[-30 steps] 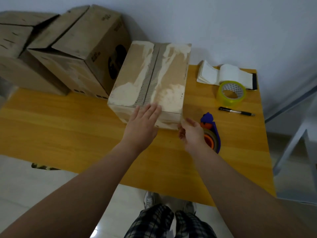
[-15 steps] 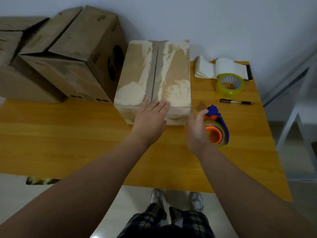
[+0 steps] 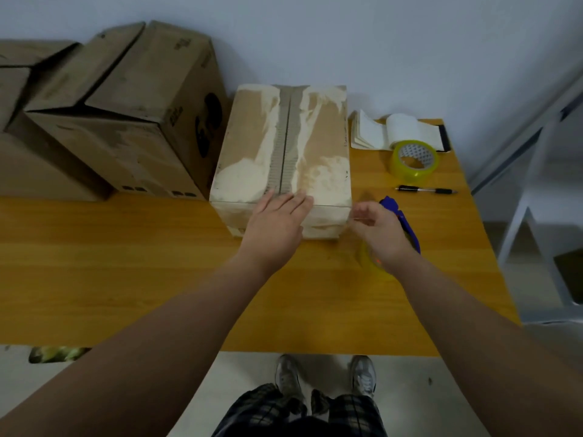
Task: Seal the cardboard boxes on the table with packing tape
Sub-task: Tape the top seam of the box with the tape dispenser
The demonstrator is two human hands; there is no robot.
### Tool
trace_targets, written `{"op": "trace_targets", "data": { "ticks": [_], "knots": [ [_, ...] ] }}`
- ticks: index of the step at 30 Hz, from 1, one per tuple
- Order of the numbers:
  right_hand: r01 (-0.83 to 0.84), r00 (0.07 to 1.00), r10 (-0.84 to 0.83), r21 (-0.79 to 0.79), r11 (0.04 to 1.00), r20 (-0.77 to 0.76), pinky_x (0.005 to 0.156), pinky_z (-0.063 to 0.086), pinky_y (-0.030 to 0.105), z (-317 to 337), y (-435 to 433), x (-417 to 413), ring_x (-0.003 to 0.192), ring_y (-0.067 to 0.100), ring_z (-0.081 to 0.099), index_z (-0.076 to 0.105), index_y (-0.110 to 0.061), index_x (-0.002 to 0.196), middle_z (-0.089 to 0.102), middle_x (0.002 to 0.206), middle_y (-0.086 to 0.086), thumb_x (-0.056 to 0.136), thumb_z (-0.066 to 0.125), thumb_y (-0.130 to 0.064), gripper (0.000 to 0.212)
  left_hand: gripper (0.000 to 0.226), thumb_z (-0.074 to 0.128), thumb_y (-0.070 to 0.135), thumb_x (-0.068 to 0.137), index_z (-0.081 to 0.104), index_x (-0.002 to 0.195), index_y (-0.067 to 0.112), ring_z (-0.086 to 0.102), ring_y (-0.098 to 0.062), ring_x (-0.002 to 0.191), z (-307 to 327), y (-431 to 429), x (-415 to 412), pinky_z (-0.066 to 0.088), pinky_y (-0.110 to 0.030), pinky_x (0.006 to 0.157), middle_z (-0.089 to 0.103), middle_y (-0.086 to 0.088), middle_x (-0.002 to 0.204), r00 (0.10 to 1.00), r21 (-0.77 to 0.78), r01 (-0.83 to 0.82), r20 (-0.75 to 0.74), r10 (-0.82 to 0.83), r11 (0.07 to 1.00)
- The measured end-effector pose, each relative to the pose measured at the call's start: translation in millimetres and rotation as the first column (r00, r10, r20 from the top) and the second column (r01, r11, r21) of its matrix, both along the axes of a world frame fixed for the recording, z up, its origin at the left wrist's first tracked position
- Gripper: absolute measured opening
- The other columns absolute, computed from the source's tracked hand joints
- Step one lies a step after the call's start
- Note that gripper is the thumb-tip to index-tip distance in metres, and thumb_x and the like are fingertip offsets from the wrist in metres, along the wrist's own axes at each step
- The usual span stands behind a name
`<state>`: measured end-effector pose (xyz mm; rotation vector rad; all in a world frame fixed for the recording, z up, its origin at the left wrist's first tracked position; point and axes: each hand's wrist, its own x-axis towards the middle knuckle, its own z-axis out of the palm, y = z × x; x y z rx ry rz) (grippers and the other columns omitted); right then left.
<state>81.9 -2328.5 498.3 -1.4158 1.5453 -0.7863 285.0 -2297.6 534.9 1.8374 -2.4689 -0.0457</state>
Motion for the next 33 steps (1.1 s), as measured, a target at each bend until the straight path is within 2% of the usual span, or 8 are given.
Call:
{"op": "trace_targets", "data": {
  "ticks": [5, 10, 15, 19, 22, 24, 28, 33],
  "knots": [
    [-0.206, 0.943, 0.213, 0.056, 0.977, -0.255, 0.069, 0.046, 0.021, 14, -26, 10, 0.091, 0.013, 0.059, 0.053, -0.017, 0.105, 0.061, 0.099, -0.004, 0.082, 0.075, -0.018, 0.033, 0.052, 0.042, 0.027, 0.098, 0.028, 0.148, 0.024, 0.025, -0.012, 0.141, 2, -3, -2, -0.002, -0.034, 0.117, 0.03, 0.005, 0.154, 0.999, -0.01, -0.009, -0.042, 0.009, 1.0],
    [-0.247, 0.919, 0.263, 0.092, 0.965, -0.295, 0.075, 0.044, 0.025, 13, -35, 11, 0.096, 0.014, 0.055, 0.054, -0.013, 0.114, 0.058, 0.104, -0.006, 0.075, 0.081, -0.027, 0.05, 0.053, 0.042, 0.027, 0.098, 0.026, 0.148, 0.025, 0.023, -0.011, 0.142, 3, -3, 0, -0.006, -0.036, 0.116, 0.028, 0.006, 0.154, 0.999, -0.015, -0.004, -0.038, 0.004, 1.0],
    [-0.166, 0.957, 0.16, -0.006, 0.986, -0.24, 0.058, 0.04, 0.018, 27, -29, 3, 0.077, 0.007, 0.057, 0.054, -0.021, 0.088, 0.06, 0.083, -0.009, 0.074, 0.081, -0.033, 0.032, 0.053, 0.043, 0.026, 0.098, 0.027, 0.148, 0.024, 0.024, -0.012, 0.142, 0, -2, 0, -0.006, -0.037, 0.116, 0.029, 0.006, 0.154, 0.999, -0.033, 0.0, -0.044, -0.001, 0.999],
    [-0.182, 0.905, 0.145, -0.056, 0.982, -0.4, 0.086, 0.05, 0.034, 26, -19, 10, 0.112, 0.02, 0.054, 0.043, -0.021, 0.133, 0.053, 0.13, 0.004, 0.08, 0.076, -0.03, 0.063, 0.052, 0.042, 0.025, 0.098, 0.027, 0.148, 0.025, 0.024, -0.012, 0.142, -6, -1, 1, 0.001, -0.036, 0.117, 0.028, 0.006, 0.154, 0.998, -0.039, 0.006, -0.069, -0.008, 0.999],
    [-0.411, 0.725, 0.255, -0.104, 0.906, -0.64, 0.112, 0.028, 0.041, 22, -16, 16, 0.147, 0.024, 0.009, 0.014, -0.03, 0.153, 0.002, 0.161, 0.003, 0.083, 0.073, -0.025, 0.092, 0.052, 0.048, 0.021, 0.096, 0.035, 0.146, 0.022, 0.032, -0.016, 0.139, -10, -1, 3, 0.011, -0.037, 0.115, 0.036, 0.003, 0.151, 0.995, -0.073, 0.003, -0.103, -0.01, 0.997],
    [-0.508, 0.677, 0.3, -0.133, 0.851, -0.672, 0.114, 0.023, 0.039, 20, -20, 18, 0.148, 0.017, -0.005, 0.012, -0.032, 0.153, -0.005, 0.162, -0.002, 0.09, 0.064, -0.025, 0.082, 0.051, 0.054, 0.018, 0.092, 0.041, 0.142, 0.019, 0.039, -0.02, 0.134, -13, -1, 3, 0.021, -0.039, 0.112, 0.043, 0.0, 0.146, 0.994, -0.086, 0.006, -0.11, -0.015, 0.996],
    [-0.502, 0.733, 0.311, -0.173, 0.847, -0.605, 0.109, 0.033, 0.035, 16, -15, 15, 0.147, 0.01, 0.005, 0.023, -0.03, 0.151, 0.008, 0.16, -0.008, 0.099, 0.047, -0.031, 0.058, 0.047, 0.066, 0.016, 0.085, 0.056, 0.131, 0.018, 0.054, -0.021, 0.122, -11, -8, 18, 0.03, -0.048, 0.103, 0.057, -0.001, 0.133, 0.99, -0.138, 0.09, -0.097, -0.104, 0.986],
    [-0.525, 0.662, 0.236, -0.215, 0.823, -0.712, 0.105, 0.036, 0.039, 13, -15, 9, 0.134, 0.026, 0.04, 0.027, -0.03, 0.15, 0.016, 0.159, -0.006, 0.101, 0.037, -0.037, 0.051, 0.06, 0.065, 0.013, 0.086, 0.042, 0.141, 0.022, 0.04, -0.018, 0.134, -14, -8, 89, 0.011, -0.045, 0.11, 0.044, 0.003, 0.145, 0.98, -0.117, 0.193, 0.073, -0.185, 0.974]
  ]
}}
